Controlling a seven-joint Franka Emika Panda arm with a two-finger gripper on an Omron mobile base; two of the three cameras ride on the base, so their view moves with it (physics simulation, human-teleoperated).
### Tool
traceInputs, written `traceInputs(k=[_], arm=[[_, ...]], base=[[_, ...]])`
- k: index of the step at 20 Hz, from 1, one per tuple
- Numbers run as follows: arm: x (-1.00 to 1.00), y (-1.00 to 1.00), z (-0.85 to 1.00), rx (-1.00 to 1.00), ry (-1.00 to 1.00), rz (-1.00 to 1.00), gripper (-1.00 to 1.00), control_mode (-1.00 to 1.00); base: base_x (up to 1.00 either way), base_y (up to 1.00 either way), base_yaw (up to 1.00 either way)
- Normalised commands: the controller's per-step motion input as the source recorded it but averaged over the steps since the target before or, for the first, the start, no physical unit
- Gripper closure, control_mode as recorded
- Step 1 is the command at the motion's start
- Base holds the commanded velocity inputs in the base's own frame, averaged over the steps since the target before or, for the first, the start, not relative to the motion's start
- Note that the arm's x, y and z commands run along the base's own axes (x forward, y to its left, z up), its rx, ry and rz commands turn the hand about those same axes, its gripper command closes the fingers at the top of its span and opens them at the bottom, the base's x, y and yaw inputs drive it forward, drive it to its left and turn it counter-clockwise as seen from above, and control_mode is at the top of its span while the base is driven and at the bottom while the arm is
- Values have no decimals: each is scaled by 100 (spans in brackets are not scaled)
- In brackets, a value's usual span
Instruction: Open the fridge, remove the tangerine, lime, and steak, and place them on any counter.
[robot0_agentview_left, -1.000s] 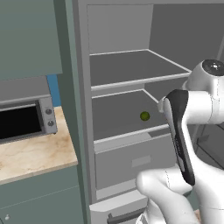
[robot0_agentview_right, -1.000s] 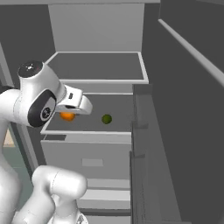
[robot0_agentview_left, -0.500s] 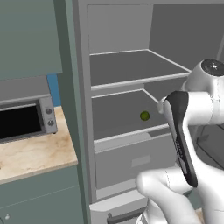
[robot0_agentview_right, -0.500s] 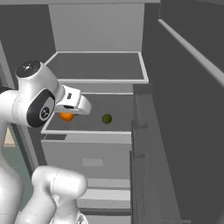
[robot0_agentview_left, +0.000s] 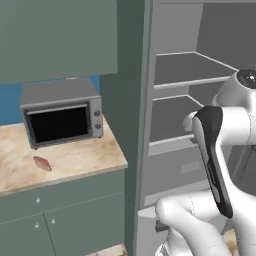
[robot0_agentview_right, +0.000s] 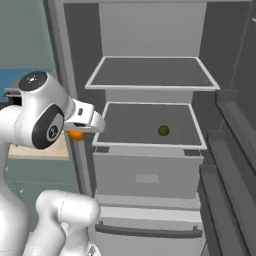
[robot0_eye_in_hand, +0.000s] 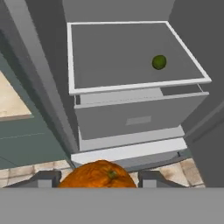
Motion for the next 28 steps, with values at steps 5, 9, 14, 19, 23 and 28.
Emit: traceInputs(k=[5, 9, 14, 19, 23, 28], arm=[[0, 0, 0, 0, 0, 0, 100, 100], [0, 0, 0, 0, 0, 0, 100, 100], [0, 0, 0, 0, 0, 0, 100, 100], [0, 0, 0, 0, 0, 0, 100, 100], [0, 0, 0, 0, 0, 0, 100, 100], [0, 0, 0, 0, 0, 0, 100, 100]], base=[[-9, 100, 17], [8, 100, 16], [17, 99, 14], [64, 73, 9], [77, 28, 11], [29, 3, 7]])
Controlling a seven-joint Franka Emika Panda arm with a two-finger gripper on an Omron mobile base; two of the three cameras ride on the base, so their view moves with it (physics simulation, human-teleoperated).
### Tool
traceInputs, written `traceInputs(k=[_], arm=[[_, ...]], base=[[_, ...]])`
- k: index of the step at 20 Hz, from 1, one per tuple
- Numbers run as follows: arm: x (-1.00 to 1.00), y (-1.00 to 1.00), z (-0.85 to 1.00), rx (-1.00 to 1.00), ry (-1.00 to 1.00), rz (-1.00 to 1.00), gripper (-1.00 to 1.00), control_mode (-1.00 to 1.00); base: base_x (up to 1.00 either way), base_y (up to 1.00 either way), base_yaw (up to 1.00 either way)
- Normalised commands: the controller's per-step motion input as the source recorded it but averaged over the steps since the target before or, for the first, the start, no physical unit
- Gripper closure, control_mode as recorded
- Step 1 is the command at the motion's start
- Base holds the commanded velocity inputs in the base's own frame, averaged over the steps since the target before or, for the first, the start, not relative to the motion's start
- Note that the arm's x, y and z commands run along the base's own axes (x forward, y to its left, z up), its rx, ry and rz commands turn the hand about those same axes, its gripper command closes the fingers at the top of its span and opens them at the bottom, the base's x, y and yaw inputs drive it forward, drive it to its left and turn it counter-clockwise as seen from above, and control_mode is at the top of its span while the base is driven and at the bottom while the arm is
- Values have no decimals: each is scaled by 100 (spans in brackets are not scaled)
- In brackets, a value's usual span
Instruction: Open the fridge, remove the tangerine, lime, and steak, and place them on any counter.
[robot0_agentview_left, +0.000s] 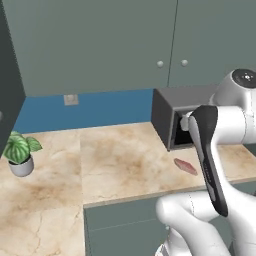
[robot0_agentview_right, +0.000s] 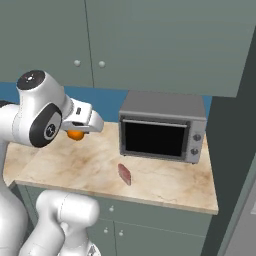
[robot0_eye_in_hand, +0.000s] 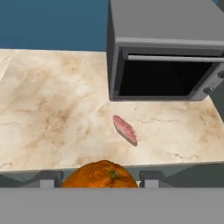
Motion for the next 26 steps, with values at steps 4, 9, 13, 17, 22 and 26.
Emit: traceInputs(k=[4, 9, 13, 17, 22, 26], arm=[[8, 4, -6, 0, 0, 1, 100, -100], [28, 17, -35, 0, 0, 5, 100, -100], [37, 25, -53, 0, 2, 6, 100, -100], [44, 18, -59, 0, 6, 7, 100, -100], [47, 29, -65, 0, 11, 7, 100, -100], [60, 29, -79, 0, 11, 7, 100, -100]], base=[[1, 2, 2], [0, 0, 0], [0, 0, 0], [0, 0, 0], [0, 0, 0], [0, 0, 0]])
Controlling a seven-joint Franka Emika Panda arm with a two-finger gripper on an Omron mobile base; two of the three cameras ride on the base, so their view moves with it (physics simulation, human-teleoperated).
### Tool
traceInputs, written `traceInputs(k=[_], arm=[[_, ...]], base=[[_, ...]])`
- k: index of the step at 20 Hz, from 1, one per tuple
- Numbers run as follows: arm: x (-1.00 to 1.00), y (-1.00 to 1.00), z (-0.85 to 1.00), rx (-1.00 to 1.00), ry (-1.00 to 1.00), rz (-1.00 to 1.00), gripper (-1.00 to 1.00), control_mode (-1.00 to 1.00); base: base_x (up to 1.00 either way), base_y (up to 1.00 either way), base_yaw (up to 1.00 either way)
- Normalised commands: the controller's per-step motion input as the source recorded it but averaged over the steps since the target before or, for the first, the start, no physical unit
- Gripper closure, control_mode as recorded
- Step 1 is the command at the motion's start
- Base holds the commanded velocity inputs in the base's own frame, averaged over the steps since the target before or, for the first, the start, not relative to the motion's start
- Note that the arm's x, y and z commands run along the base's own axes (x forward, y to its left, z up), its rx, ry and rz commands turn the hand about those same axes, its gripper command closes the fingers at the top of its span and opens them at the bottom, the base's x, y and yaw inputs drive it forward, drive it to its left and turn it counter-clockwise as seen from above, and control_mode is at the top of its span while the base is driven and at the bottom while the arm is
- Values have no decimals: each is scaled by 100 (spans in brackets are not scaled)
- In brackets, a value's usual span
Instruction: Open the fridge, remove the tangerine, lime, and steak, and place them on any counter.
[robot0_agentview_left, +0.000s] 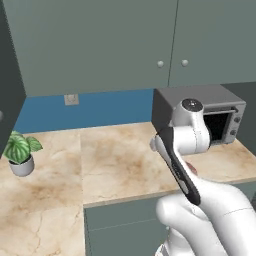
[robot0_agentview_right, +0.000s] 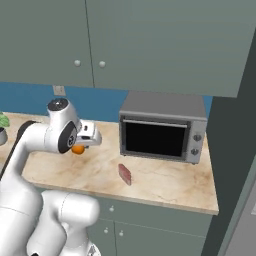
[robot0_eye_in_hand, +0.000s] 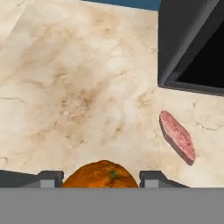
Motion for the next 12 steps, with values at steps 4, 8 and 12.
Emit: traceInputs(k=[4, 8, 12], arm=[[84, 27, -94, -3, 9, 6, 100, -100], [91, 26, -88, -4, 9, 6, 100, -100], [86, 12, -80, -3, 7, 6, 100, -100]], base=[[0, 0, 0], [0, 0, 0], [0, 0, 0]])
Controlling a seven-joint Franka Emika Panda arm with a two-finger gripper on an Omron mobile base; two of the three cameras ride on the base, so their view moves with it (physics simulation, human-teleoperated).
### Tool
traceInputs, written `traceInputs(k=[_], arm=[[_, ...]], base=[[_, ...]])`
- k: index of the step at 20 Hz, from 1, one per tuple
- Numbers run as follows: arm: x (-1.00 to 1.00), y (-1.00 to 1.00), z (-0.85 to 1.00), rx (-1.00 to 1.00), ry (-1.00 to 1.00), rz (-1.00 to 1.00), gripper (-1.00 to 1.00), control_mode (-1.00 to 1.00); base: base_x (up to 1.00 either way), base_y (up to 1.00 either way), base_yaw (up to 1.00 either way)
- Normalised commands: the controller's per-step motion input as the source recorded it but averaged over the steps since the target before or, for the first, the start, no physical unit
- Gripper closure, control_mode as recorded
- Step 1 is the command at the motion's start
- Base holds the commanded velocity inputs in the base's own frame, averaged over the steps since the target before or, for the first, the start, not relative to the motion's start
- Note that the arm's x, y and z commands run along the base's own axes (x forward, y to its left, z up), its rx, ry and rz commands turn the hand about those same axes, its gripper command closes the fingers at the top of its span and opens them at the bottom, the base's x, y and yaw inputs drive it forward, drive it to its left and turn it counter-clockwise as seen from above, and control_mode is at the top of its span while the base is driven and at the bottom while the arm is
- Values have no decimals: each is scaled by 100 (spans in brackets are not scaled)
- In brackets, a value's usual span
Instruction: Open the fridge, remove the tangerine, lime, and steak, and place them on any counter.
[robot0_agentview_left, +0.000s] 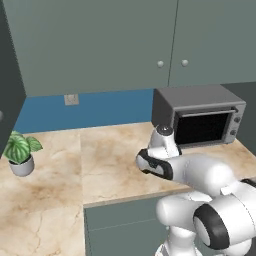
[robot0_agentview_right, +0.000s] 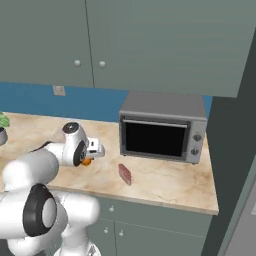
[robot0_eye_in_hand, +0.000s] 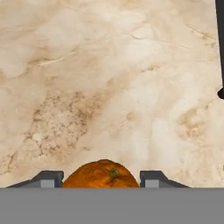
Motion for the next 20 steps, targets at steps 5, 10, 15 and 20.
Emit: traceInputs(k=[5, 10, 15, 20], arm=[[76, 4, -42, 0, 9, 8, 100, -100], [50, 1, -32, 0, 4, 7, 100, -100], [1, 1, -21, 0, 0, 6, -100, -100], [-4, 0, 15, 0, -2, 3, -100, -100]], base=[[0, 0, 0], [0, 0, 0], [0, 0, 0], [0, 0, 0]])
